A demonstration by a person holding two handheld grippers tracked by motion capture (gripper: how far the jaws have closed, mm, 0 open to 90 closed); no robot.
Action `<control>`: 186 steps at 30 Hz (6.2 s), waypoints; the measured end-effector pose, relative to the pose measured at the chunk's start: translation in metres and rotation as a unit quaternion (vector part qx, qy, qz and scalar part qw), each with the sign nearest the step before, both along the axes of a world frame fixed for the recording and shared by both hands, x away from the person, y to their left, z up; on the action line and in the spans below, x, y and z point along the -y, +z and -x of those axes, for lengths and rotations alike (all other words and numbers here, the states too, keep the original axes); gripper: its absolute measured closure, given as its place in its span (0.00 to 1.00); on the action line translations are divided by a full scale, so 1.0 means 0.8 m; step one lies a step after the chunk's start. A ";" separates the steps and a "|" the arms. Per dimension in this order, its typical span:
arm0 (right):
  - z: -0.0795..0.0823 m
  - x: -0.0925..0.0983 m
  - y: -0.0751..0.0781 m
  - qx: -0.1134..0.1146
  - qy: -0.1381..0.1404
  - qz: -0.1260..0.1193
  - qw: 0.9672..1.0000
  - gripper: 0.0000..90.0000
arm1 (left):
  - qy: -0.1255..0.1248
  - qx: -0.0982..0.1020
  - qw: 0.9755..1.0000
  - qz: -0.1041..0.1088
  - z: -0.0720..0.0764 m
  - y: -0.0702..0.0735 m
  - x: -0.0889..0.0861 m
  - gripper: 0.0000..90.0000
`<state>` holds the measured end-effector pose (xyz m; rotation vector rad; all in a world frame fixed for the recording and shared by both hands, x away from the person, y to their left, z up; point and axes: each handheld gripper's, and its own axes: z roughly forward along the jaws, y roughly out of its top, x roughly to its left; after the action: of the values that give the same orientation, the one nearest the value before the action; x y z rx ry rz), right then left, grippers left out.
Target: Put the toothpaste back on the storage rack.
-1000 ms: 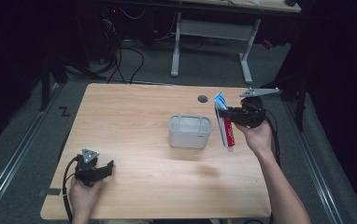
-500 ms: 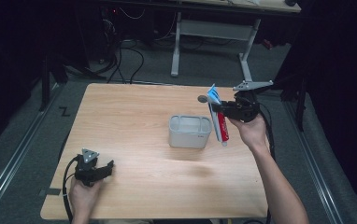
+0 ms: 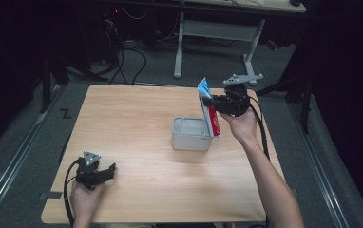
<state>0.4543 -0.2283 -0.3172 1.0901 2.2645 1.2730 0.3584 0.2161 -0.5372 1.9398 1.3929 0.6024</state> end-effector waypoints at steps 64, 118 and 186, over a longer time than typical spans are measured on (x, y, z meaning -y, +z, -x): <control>-0.050 -0.062 -0.058 -0.015 -0.011 0.032 0.999 0.81 | -0.003 0.001 1.000 0.000 0.000 0.000 0.000 0.29; -0.035 -0.061 -0.094 -0.030 0.003 0.058 0.998 0.81 | -0.004 0.000 1.000 0.004 0.000 0.000 -0.001 0.30; -0.007 -0.025 -0.096 0.006 -0.014 0.034 0.999 0.53 | -0.002 0.001 1.000 0.001 0.000 0.000 0.000 0.30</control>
<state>0.4602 -0.2079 -0.3939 1.0823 2.2582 1.1795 0.3584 0.2160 -0.5372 1.9390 1.3890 0.5996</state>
